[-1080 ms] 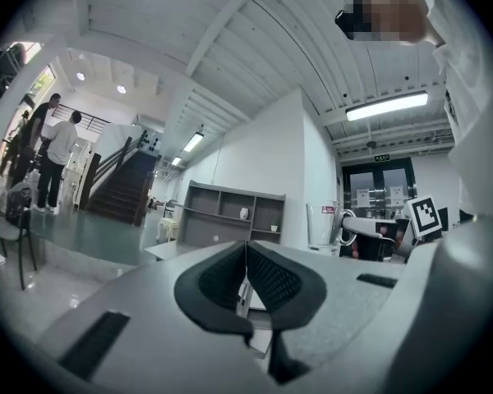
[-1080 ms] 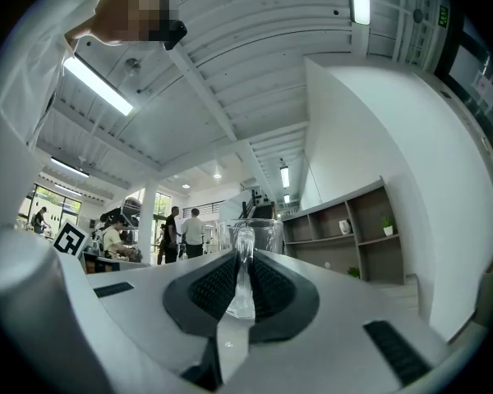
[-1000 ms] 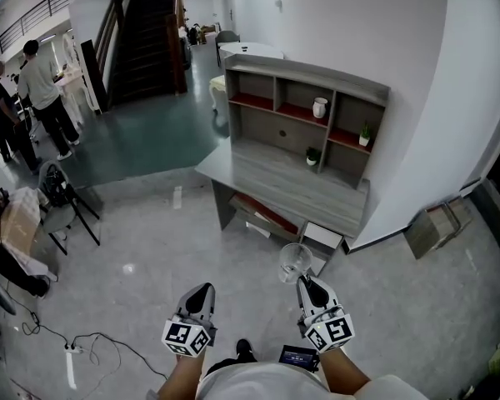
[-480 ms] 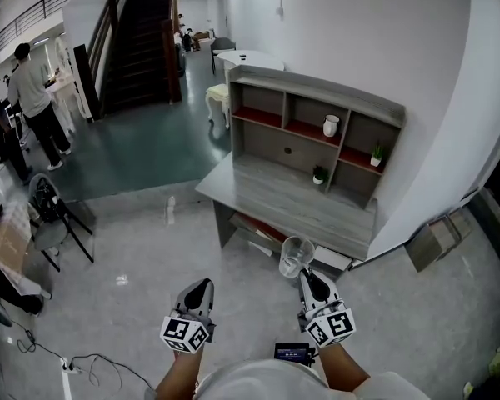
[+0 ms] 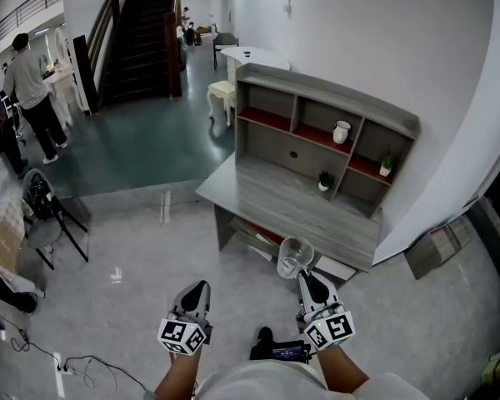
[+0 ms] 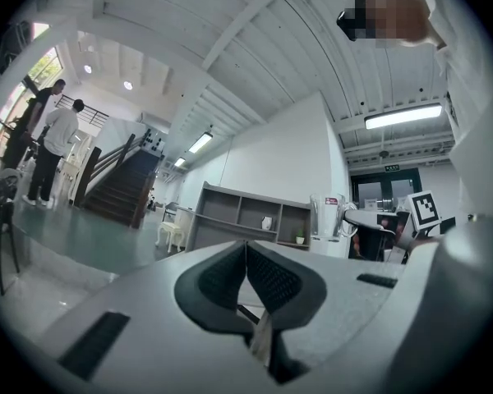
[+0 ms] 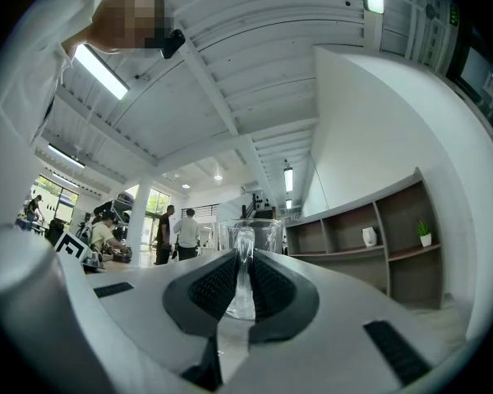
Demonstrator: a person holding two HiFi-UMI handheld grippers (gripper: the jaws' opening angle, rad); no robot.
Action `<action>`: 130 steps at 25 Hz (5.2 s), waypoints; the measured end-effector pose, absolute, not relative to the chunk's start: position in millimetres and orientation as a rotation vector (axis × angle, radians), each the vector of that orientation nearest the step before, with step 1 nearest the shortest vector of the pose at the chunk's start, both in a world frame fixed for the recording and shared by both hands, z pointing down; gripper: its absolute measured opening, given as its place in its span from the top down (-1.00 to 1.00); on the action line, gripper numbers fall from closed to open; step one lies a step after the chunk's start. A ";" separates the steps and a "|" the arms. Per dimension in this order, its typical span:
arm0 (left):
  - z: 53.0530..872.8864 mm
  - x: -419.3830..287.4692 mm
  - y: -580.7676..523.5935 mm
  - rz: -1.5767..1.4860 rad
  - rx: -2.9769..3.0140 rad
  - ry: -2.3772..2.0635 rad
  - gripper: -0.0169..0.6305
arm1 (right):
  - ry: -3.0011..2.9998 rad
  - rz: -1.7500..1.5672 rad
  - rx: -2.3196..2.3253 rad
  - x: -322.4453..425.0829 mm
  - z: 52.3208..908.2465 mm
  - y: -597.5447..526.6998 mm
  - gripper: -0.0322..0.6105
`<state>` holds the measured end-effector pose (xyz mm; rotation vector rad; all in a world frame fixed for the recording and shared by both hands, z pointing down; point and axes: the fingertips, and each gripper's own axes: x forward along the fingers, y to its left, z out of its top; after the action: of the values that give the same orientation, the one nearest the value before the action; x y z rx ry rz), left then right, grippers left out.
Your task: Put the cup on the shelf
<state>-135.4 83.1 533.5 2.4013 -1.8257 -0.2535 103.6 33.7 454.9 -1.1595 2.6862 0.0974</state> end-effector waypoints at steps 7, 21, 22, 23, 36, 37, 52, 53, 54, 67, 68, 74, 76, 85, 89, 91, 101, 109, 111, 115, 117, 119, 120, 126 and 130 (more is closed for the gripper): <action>535.2 -145.7 39.2 -0.243 2.390 -1.849 0.91 | 2.675 0.096 -1.152 94.8 458.7 -10.7 0.76; 507.5 -148.0 -92.7 -0.170 2.385 -1.925 0.91 | 2.686 0.100 -1.138 95.9 448.7 -147.1 0.76; 506.6 -148.6 -102.1 -0.166 2.379 -1.937 0.91 | 2.686 0.095 -1.137 96.8 449.7 -157.9 0.76; 506.4 -149.0 -111.4 -0.162 2.372 -1.949 0.91 | 2.687 0.089 -1.134 97.9 451.3 -168.2 0.76; 515.5 -155.0 -201.5 -0.177 2.321 -2.026 0.91 | 2.691 0.118 -1.099 89.6 455.9 -263.2 0.76; 515.9 -155.7 -206.3 -0.177 2.319 -2.029 0.91 | 2.690 0.114 -1.099 88.5 456.4 -268.1 0.76; 536.4 -183.9 -295.5 -0.219 2.298 -1.976 0.91 | 2.712 0.119 -1.098 59.6 466.1 -343.7 0.76; 537.2 -186.8 -303.9 -0.218 2.302 -1.965 0.91 | 2.709 0.119 -1.106 56.3 465.9 -351.2 0.76; 537.5 -190.4 -312.3 -0.217 2.308 -1.956 0.91 | 2.706 0.119 -1.112 52.1 465.7 -358.7 0.76; 522.9 -261.0 -436.9 -0.197 2.419 -1.828 0.91 | 2.657 0.131 -1.204 -18.2 452.7 -456.2 0.76; 522.6 -266.5 -444.5 -0.195 2.427 -1.818 0.91 | 2.654 0.134 -1.211 -24.3 452.2 -462.0 0.76; 519.2 -295.5 -486.7 -0.188 2.480 -1.757 0.91 | 2.626 0.142 -1.264 -57.1 450.6 -493.6 0.76; 517.6 -302.6 -498.2 -0.191 2.496 -1.740 0.91 | 2.614 0.141 -1.288 -63.4 451.1 -500.9 0.76; 517.2 -311.2 -524.1 -0.219 2.544 -1.659 0.91 | 2.609 0.159 -1.340 -79.7 451.3 -515.3 0.76; 522.9 -309.7 -528.9 -0.217 2.545 -1.625 0.91 | 2.593 0.161 -1.374 -81.0 451.4 -525.2 0.76; 525.6 -307.5 -529.8 -0.218 2.544 -1.612 0.91 | 2.585 0.161 -1.384 -80.1 451.2 -530.4 0.76; 533.0 -312.2 -539.5 -0.211 2.539 -1.607 0.91 | 2.556 0.173 -1.388 -91.3 451.0 -558.1 0.76; 534.7 -313.3 -554.8 -0.208 2.540 -1.606 0.91 | 2.527 0.187 -1.396 -100.2 445.5 -586.8 0.76; 535.1 -311.6 -558.0 -0.201 2.543 -1.600 0.91 | 2.517 0.187 -1.398 -101.2 443.5 -594.8 0.76; 532.6 -310.8 -562.0 -0.198 2.549 -1.592 0.91 | 2.506 0.200 -1.406 -104.5 439.5 -608.8 0.76; 532.6 -312.5 -562.2 -0.192 2.552 -1.595 0.91 | 2.501 0.207 -1.408 -106.4 438.5 -616.1 0.76; 536.7 -312.4 -562.8 -0.185 2.545 -1.597 0.91 | 2.493 0.212 -1.413 -104.8 437.3 -623.3 0.76; 539.1 -312.1 -563.3 -0.183 2.538 -1.597 0.91 | 2.488 0.215 -1.418 -103.3 436.4 -626.8 0.76; 539.2 -311.0 -563.5 -0.188 2.537 -1.602 0.91 | 2.481 0.218 -1.450 -98.5 439.9 -647.6 0.76; 538.5 -309.8 -562.8 -0.192 2.534 -1.606 0.91 | 2.490 0.223 -1.469 -97.8 447.9 -660.6 0.76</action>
<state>-309.8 -562.8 538.5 2.5343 -1.6057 -0.1918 -97.8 -660.6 447.9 -1.4689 2.4898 0.2233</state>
